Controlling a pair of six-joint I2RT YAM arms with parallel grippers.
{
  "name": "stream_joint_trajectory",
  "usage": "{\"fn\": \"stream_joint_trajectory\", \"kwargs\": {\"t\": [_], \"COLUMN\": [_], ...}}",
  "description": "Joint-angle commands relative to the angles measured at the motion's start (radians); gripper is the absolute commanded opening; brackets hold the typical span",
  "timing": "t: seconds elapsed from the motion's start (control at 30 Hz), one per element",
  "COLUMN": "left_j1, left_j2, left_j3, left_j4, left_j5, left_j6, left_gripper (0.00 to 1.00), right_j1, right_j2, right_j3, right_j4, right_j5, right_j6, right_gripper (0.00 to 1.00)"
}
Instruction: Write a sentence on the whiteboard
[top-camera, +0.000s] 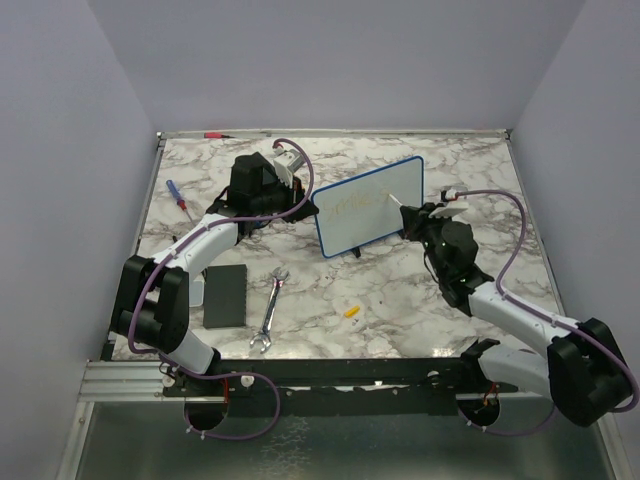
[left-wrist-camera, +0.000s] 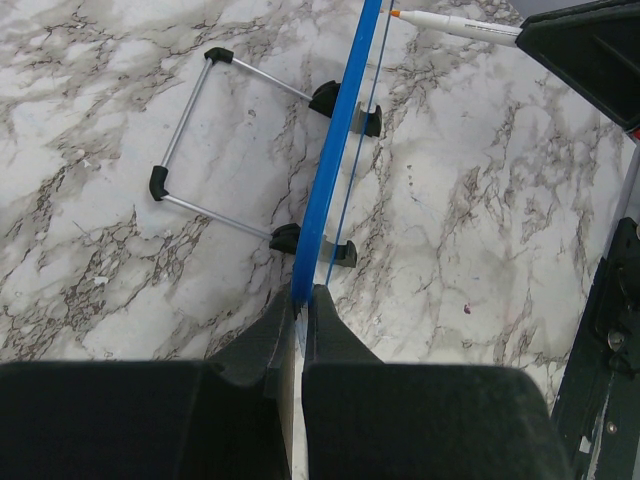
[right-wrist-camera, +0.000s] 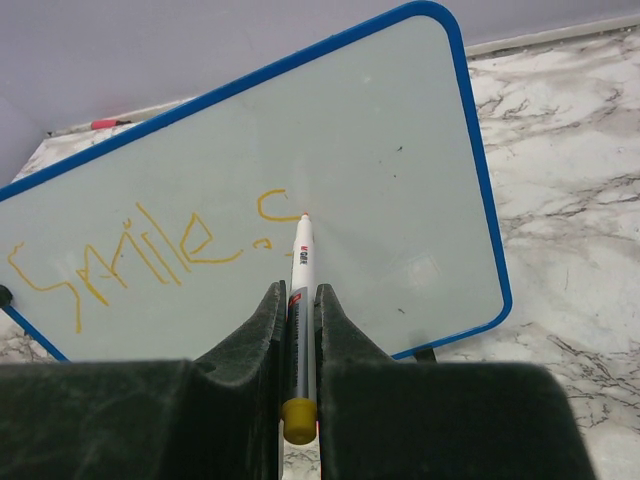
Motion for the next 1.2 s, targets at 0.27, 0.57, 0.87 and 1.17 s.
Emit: {"fn": "stream_joint_trajectory", "kwargs": {"t": [0.27, 0.57, 0.87, 1.17], "left_j1": [-0.011, -0.012, -0.012, -0.012], "left_j2": [-0.019, -0.021, -0.023, -0.021], "left_j3": [-0.010, -0.010, -0.010, -0.010], "left_j4": [-0.016, -0.018, -0.018, -0.018], "left_j5": [0.000, 0.000, 0.000, 0.001], "left_j6": [0.014, 0.013, 0.013, 0.013], "left_gripper": [0.00, 0.00, 0.00, 0.00], "right_j1": [-0.004, -0.027, -0.033, -0.034], "right_j2": [0.023, 0.006, -0.049, -0.068], "right_j3": [0.044, 0.044, 0.032, 0.050], "right_j4": [0.030, 0.018, 0.018, 0.009], "right_j5": [0.047, 0.081, 0.022, -0.034], "right_j6": [-0.028, -0.043, -0.060, -0.070], "right_gripper": [0.01, 0.01, 0.01, 0.01]}}
